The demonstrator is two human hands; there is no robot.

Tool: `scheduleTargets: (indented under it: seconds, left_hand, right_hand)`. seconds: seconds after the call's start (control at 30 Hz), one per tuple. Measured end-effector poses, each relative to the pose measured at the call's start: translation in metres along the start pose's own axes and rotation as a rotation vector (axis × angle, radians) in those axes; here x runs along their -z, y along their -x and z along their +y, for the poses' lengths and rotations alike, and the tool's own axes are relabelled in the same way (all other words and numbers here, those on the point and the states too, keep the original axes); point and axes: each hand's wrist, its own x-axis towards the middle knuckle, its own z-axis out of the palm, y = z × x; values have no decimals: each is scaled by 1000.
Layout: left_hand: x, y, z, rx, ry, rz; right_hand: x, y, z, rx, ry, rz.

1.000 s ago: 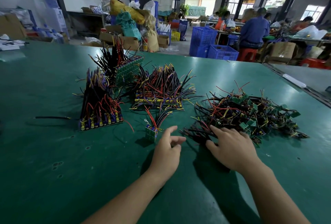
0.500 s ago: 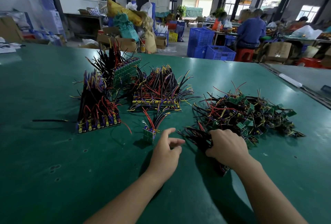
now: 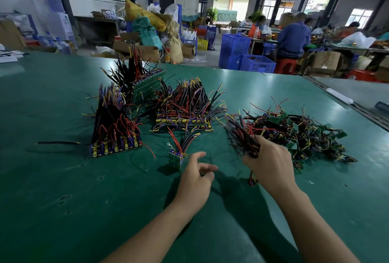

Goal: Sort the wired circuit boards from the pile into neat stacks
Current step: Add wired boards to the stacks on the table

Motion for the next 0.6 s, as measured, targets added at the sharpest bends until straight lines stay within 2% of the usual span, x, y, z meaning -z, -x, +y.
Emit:
scheduleTargets:
  seconds: [0.1, 0.23, 0.33, 0.43, 0.6]
  left_hand:
    - [0, -1, 0, -6, 8, 1]
    - [-1, -2, 0, 1, 1, 4]
    - [-2, -2, -1, 9, -1, 0]
    - [-2, -2, -1, 22, 10, -4]
    - [-3, -3, 1, 15, -7, 26]
  right_hand:
    - [6, -13, -1, -49, -8, 160]
    - [25, -52, 1, -26, 139, 215]
    - [31, -82, 0, 9, 292, 145]
    - [28, -93, -5, 37, 347, 36]
    - [-20, -52, -27, 169, 456, -66]
